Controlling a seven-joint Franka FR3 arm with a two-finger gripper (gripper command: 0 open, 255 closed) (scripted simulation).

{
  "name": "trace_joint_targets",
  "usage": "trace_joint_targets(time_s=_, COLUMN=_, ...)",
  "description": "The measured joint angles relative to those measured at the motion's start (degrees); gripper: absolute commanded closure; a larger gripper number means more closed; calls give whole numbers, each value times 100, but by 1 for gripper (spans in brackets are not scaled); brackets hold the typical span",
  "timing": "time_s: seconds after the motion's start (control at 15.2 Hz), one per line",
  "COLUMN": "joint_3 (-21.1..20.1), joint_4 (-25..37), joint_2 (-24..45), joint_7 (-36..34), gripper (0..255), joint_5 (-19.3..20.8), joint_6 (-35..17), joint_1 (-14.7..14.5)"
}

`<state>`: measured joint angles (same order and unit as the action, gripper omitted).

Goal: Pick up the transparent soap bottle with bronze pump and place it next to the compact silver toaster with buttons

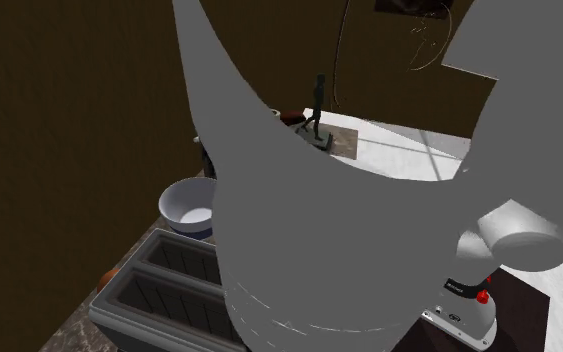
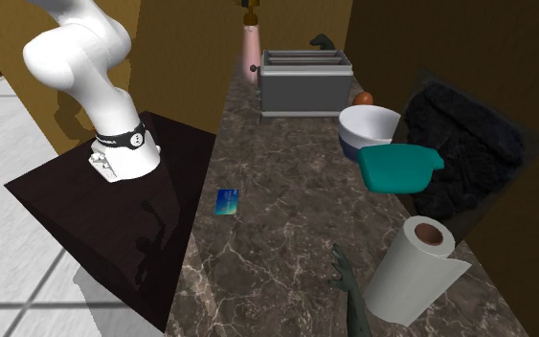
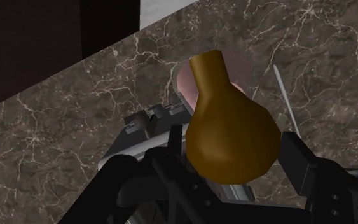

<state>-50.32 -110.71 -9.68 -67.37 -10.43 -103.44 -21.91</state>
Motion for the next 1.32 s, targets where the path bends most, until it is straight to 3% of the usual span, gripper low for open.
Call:
trace_joint_targets(time_s=0.73, joint_3=-122, joint_4=-744, joint_2=149, joint_7=-30, gripper=255, joint_5=59, joint_6=-853, joint_1=-19)
trace_joint_targets(time_s=1.12, joint_3=-140, joint_4=-791, joint_2=190, joint_7=-47, gripper=255, joint_5=85, joint_6=-933, joint_1=-16)
trace_joint_targets(time_s=1.19, joint_3=-140, joint_4=-791, joint_2=190, joint_7=-47, gripper=0, joint_5=86, joint_6=-933, joint_1=-16)
trace_joint_targets(time_s=1.32, joint_3=-140, joint_4=-790, joint_2=190, joint_7=-47, gripper=0, joint_5=86, joint_6=-935, joint_1=-16)
